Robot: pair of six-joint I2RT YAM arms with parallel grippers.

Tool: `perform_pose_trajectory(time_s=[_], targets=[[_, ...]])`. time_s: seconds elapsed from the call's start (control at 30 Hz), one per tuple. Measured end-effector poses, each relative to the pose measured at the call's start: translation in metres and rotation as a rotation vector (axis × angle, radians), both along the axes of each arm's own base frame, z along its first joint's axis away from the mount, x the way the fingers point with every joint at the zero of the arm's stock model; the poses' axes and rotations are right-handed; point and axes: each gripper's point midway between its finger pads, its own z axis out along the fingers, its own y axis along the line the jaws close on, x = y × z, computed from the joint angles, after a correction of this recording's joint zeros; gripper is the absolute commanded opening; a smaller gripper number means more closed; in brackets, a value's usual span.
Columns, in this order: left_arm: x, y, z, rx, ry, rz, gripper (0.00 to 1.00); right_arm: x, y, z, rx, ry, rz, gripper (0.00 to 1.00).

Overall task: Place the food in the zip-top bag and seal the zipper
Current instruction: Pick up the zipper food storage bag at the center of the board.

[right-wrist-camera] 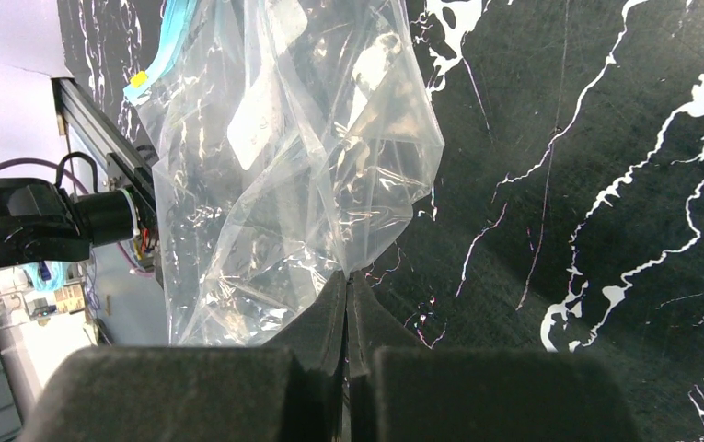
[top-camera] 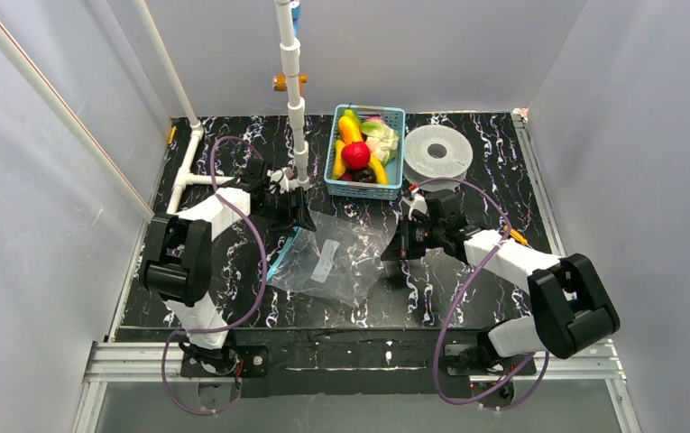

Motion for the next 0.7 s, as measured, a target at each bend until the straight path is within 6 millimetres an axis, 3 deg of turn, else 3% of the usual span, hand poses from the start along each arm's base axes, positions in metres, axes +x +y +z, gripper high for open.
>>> perform_pose_trajectory(time_s=[0.27,0.37,0.43,0.53,0.57,0.7], targets=[[-0.003,-0.004,-0.012,-0.007,0.067,-0.017,0.64,-0.001,0.0,0.0,0.0,0.002,0.001,0.01],[-0.004,-0.002,-0.019,0.011,0.088,-0.021,0.6,-0.001,-0.001,0.0,-0.002,0.006,0.001,0.01],[-0.006,-0.001,-0.021,0.02,0.097,-0.026,0.46,-0.001,-0.001,0.0,-0.002,0.006,0.001,0.01],[-0.007,-0.001,-0.021,0.027,0.099,-0.035,0.1,-0.002,-0.001,-0.001,-0.004,0.008,0.002,0.01],[-0.008,-0.002,-0.02,0.03,0.094,-0.047,0.03,-0.002,-0.001,-0.001,-0.007,0.009,0.003,0.01],[-0.009,-0.001,-0.016,0.048,0.074,-0.066,0.0,-0.002,-0.006,-0.003,-0.045,0.005,0.008,0.01]])
